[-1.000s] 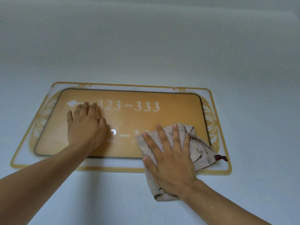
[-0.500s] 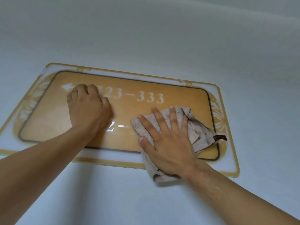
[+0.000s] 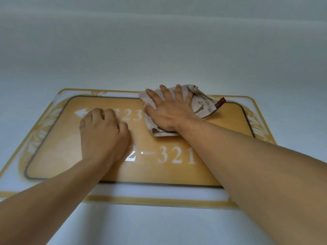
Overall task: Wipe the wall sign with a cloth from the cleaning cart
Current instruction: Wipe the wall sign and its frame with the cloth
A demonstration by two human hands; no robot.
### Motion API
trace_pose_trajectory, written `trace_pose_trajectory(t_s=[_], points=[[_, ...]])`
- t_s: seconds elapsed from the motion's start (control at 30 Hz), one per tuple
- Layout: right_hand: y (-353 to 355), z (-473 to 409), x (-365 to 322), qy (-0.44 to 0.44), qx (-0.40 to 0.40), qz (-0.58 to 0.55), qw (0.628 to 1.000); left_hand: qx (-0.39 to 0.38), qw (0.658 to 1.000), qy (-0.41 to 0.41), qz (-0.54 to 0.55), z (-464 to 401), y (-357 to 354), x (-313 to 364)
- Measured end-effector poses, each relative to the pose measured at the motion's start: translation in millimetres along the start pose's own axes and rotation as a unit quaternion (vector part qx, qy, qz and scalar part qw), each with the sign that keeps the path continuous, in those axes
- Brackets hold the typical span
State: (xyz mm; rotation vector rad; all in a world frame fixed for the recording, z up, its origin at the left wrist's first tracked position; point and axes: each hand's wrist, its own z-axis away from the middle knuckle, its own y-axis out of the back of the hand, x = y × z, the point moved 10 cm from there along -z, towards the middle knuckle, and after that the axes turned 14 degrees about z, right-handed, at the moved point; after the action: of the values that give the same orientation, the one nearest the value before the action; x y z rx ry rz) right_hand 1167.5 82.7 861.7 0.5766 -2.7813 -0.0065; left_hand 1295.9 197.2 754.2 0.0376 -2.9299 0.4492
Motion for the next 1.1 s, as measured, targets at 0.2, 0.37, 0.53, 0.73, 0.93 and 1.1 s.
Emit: trace_pose_trajectory(t_s=[0.2, 0.37, 0.53, 0.73, 0.93, 1.1], points=[[8.5, -39.8, -0.5, -0.034, -0.014, -0.007, 0.999, 0.002, 1.000, 0.002, 0.029, 0.2, 1.3, -4.2], [11.7, -48.1, -1.6, -0.067, -0.010, 0.002, 0.998, 0.000, 1.000, 0.001, 0.028, -0.9, 0.8, -4.9], [13.4, -46.4, -2.1, -0.071, -0.007, 0.013, 0.997, -0.005, 1.000, 0.005, 0.028, -0.9, -0.2, -6.0], [7.6, -37.9, -4.5, -0.073, -0.008, -0.006, 0.997, -0.002, 0.999, -0.001, 0.047, 0.5, -0.4, -9.8], [3.5, -14.2, -18.9, -0.057, -0.012, -0.012, 0.998, -0.034, 0.999, -0.017, 0.036, 8.6, -10.6, -17.0], [4.9, 19.6, -36.0, -0.022, -0.018, -0.013, 1.000, -0.075, 0.997, -0.024, 0.016, 22.1, -10.1, -26.3]])
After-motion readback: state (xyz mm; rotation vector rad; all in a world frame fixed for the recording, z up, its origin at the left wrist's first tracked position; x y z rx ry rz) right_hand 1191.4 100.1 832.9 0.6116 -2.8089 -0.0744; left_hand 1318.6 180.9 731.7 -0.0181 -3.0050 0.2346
